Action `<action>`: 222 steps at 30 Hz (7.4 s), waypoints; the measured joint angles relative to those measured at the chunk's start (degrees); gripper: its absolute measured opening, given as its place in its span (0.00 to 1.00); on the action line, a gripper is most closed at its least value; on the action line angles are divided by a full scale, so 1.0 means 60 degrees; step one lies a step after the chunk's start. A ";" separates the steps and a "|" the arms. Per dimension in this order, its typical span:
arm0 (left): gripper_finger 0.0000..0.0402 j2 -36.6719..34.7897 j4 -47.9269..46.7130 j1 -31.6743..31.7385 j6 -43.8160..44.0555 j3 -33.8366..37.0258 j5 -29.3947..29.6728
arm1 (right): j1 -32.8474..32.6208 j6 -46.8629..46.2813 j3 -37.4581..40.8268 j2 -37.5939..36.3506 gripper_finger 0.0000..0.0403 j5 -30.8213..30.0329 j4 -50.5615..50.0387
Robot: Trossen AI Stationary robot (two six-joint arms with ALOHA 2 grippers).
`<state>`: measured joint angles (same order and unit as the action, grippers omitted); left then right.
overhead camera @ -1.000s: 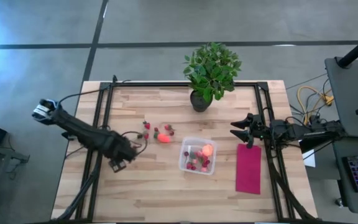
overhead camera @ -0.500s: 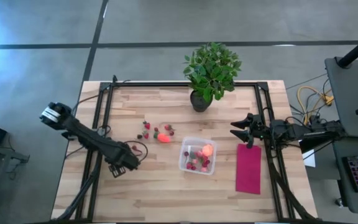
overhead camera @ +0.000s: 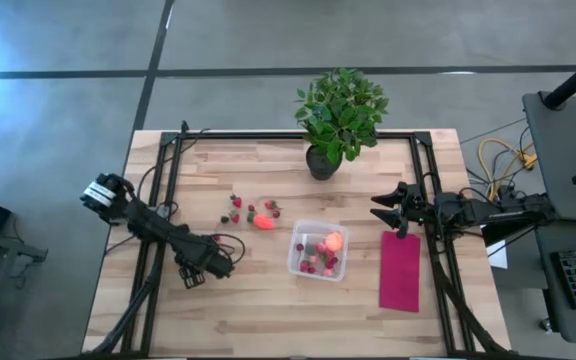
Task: Pick and placing Produce into tupperware
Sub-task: Put the red strawberry into the transparent bin, then put the red cherry into the transparent bin
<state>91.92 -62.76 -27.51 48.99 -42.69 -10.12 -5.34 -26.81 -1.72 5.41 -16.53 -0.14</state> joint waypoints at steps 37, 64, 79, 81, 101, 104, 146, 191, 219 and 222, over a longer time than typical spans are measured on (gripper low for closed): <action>0.33 -0.0057 1.0100 0.2924 -0.7446 -0.3377 0.3274 | 0.0004 0.0000 0.0000 0.0000 0.58 0.0000 0.0000; 0.51 0.2723 0.6435 0.3479 -0.7133 -0.7039 0.3247 | 0.0004 0.0000 0.0000 -0.0011 0.58 0.0003 -0.0007; 0.65 -0.0028 -0.2495 0.3032 -0.3259 -0.6083 0.4029 | 0.0000 0.0000 0.0000 0.0000 0.58 0.0000 0.0000; 0.65 -0.0628 -0.2551 0.2946 -0.2269 -0.5341 0.3432 | 0.0001 -0.0001 0.0000 0.0000 0.58 0.0002 0.0000; 0.65 -0.4183 0.0672 -0.0245 -0.0587 0.0550 0.3295 | 0.0000 0.0000 0.0000 0.0000 0.58 0.0003 0.0000; 0.65 -0.4321 0.0833 -0.0328 0.0243 0.0923 0.3550 | 0.0000 0.0000 0.0000 0.0000 0.58 0.0000 0.0000; 0.65 -0.3627 0.2717 -0.0272 0.0707 0.2073 0.3626 | 0.0002 0.0000 0.0000 0.0000 0.58 0.0000 0.0000; 0.26 -0.4103 0.3387 0.2215 -0.3070 0.2337 0.2443 | 0.0001 0.0000 0.0000 0.0000 0.58 0.0000 0.0000; 0.17 -0.0987 0.5367 0.3694 -0.9584 -0.3543 0.3103 | 0.0000 -0.0004 0.0000 0.0000 0.58 0.0000 0.0000; 0.17 0.0194 0.5430 0.3965 -1.0421 -0.4824 0.2296 | 0.0000 -0.0003 0.0000 0.0000 0.58 0.0000 0.0000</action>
<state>93.09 -30.18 -3.71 -13.54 -71.63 3.65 -5.34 -26.82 -1.72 5.41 -16.53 -0.14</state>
